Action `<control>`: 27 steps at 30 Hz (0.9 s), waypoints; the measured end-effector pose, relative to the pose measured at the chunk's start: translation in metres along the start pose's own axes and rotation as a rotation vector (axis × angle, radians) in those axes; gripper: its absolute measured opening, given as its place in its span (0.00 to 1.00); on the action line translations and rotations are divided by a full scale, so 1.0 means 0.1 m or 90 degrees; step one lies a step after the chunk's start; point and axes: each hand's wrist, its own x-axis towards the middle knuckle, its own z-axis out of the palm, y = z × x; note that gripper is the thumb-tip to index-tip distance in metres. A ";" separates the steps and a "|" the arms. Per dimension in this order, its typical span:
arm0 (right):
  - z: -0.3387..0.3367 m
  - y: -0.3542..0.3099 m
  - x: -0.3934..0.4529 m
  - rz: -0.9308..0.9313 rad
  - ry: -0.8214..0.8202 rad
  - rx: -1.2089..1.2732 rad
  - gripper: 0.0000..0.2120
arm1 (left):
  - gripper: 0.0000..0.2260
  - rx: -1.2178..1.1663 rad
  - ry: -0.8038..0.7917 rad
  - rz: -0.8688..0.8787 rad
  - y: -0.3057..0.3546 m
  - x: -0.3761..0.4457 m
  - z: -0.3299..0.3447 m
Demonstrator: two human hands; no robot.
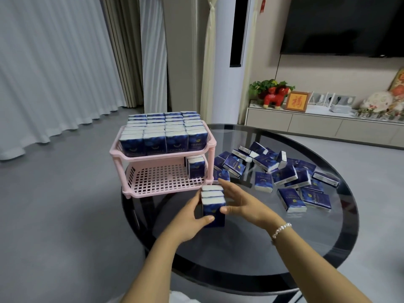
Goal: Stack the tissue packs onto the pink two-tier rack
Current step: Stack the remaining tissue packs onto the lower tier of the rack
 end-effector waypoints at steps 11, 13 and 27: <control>0.09 0.04 -0.02 0.007 -0.024 -0.091 0.36 | 0.38 0.084 -0.029 -0.015 -0.03 0.02 0.06; 0.08 0.04 0.01 -0.001 -0.012 -0.073 0.35 | 0.37 0.060 -0.002 -0.009 -0.04 0.06 0.05; 0.17 0.07 0.64 -0.085 0.309 0.028 0.15 | 0.31 -0.047 0.122 -0.065 -0.26 0.55 -0.55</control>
